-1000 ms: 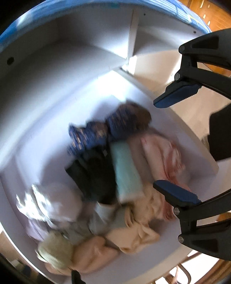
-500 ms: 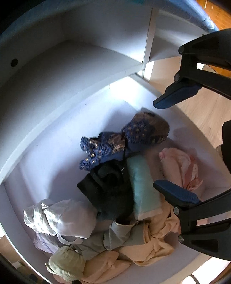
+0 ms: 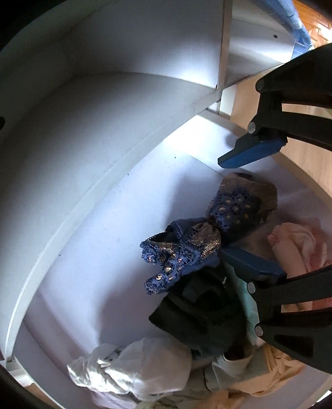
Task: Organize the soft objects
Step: 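Grasp the dark blue lace garment with the right tool while the left tool approaches the white cloth, then lift the dark blue lace garment with the right tool while the left tool grasps the white cloth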
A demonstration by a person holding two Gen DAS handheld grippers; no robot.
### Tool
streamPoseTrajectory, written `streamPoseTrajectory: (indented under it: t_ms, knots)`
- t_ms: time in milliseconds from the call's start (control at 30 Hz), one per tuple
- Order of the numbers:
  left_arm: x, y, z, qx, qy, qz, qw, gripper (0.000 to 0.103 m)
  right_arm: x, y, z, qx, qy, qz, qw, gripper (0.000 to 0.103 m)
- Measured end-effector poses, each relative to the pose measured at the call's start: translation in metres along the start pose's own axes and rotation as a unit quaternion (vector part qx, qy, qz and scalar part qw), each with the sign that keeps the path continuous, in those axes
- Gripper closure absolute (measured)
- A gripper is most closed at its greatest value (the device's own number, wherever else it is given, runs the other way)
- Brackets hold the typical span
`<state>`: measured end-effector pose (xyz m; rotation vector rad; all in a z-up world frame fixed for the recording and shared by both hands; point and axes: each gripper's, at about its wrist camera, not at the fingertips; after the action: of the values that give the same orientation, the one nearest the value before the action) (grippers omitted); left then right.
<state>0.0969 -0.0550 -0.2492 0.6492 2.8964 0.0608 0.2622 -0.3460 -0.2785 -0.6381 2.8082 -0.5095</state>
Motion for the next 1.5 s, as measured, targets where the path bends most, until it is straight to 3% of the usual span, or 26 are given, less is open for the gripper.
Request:
streamPoseTrajectory:
  t_ms: [100,367,433,533,867,1100,1267,1500]
  knots:
    - [-0.001,0.0,0.002,-0.003,0.001,0.0,1.0,0.0,-0.006,0.001,0.012,-0.011,0.005,0.0,1.0,0.051]
    - [-0.007,0.004,0.014,0.005,0.01,-0.014,0.9998,0.0,-0.016,-0.004,0.045,-0.035,0.027,0.022,0.999,0.052]
    - [-0.008,0.004,0.015,0.007,0.011,-0.016,0.9998,0.0,-0.018,-0.009,0.055,-0.052,0.04,0.036,0.997,0.061]
    - [-0.01,0.0,0.02,0.009,0.015,-0.014,0.9997,0.0,-0.018,-0.017,0.062,-0.063,0.049,0.052,0.995,0.065]
    - [-0.022,-0.018,0.031,0.022,0.022,-0.027,0.9991,0.0,-0.018,-0.055,0.085,-0.098,0.077,0.127,0.984,0.069]
    - [-0.036,-0.019,0.037,0.043,0.029,-0.074,0.9959,0.0,-0.034,-0.089,0.08,-0.102,0.053,0.161,0.98,0.071]
    - [-0.053,-0.018,0.045,0.09,0.026,-0.118,0.9886,0.0,-0.034,-0.099,0.082,-0.093,0.065,0.166,0.979,0.071]
    - [-0.076,-0.014,0.068,0.116,0.032,-0.187,0.9751,0.0,-0.042,-0.113,0.077,-0.101,0.058,0.179,0.977,0.071]
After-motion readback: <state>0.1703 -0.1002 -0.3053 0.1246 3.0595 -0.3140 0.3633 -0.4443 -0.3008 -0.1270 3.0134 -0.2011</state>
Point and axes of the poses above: each gripper's, at about its wrist camera, not at the fingertips, and z roughly the way its jaws point, y to its left, x to its underside, and after that the axes turned 6 degrees about -y, right-handed
